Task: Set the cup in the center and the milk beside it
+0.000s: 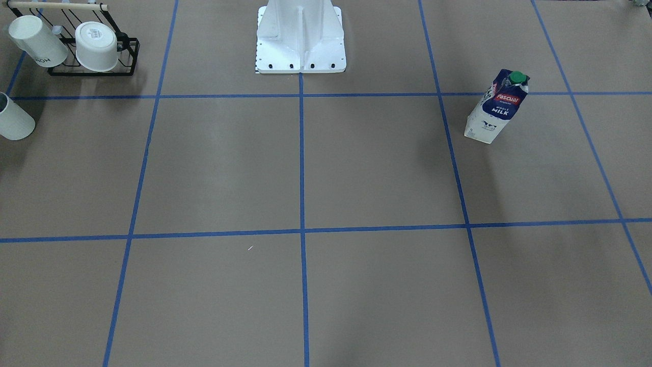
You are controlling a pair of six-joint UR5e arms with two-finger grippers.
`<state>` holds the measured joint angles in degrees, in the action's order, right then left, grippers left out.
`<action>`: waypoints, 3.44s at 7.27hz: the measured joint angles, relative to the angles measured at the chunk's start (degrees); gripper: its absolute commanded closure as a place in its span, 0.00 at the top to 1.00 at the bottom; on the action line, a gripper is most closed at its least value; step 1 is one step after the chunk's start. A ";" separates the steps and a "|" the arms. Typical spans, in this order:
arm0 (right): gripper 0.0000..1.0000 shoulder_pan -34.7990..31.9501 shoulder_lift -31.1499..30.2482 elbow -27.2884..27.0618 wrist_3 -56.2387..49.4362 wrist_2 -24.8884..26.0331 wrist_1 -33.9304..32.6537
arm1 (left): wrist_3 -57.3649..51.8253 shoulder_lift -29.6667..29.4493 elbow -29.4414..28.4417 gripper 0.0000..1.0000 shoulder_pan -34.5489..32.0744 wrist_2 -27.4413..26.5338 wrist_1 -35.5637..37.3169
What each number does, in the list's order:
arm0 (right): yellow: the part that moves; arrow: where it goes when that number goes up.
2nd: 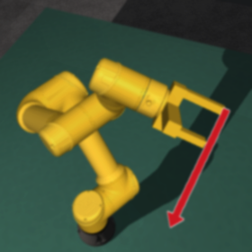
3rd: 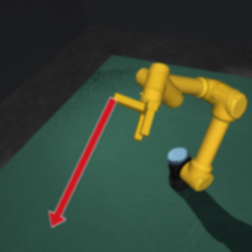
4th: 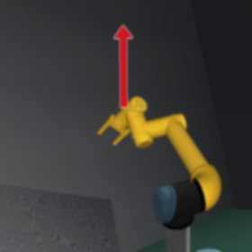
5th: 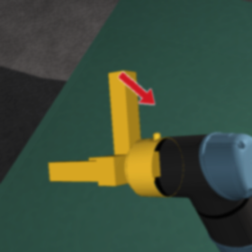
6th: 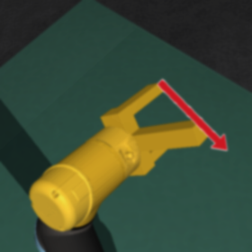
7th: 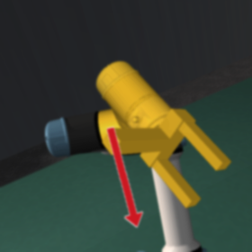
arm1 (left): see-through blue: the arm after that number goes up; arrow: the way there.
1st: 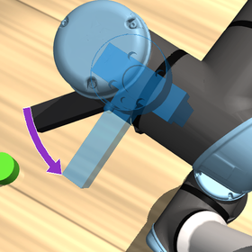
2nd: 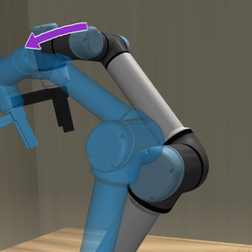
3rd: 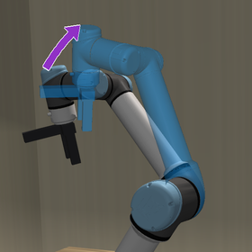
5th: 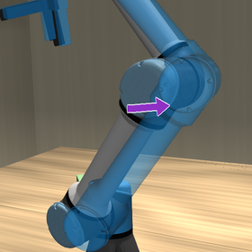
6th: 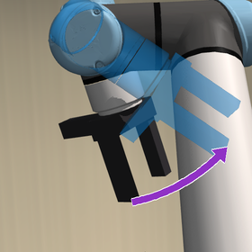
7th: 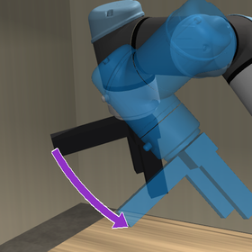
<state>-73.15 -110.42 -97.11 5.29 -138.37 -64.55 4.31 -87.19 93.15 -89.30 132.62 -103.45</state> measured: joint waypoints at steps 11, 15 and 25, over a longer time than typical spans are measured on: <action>0.00 3.18 30.47 -1.17 2.71 -5.33 -25.24 | 0.09 -0.08 -0.29 0.99 0.24 0.09 -0.06; 0.00 14.01 54.90 3.99 23.52 2.65 -35.78 | 0.22 -0.39 0.08 0.99 1.92 0.84 -1.49; 1.00 32.08 72.75 25.96 40.15 21.59 -20.48 | 0.28 -3.25 -3.23 0.99 3.07 0.48 -6.20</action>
<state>-41.07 -37.67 -71.15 45.44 -116.78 -85.03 4.59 -90.44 89.91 -86.22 133.10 -109.65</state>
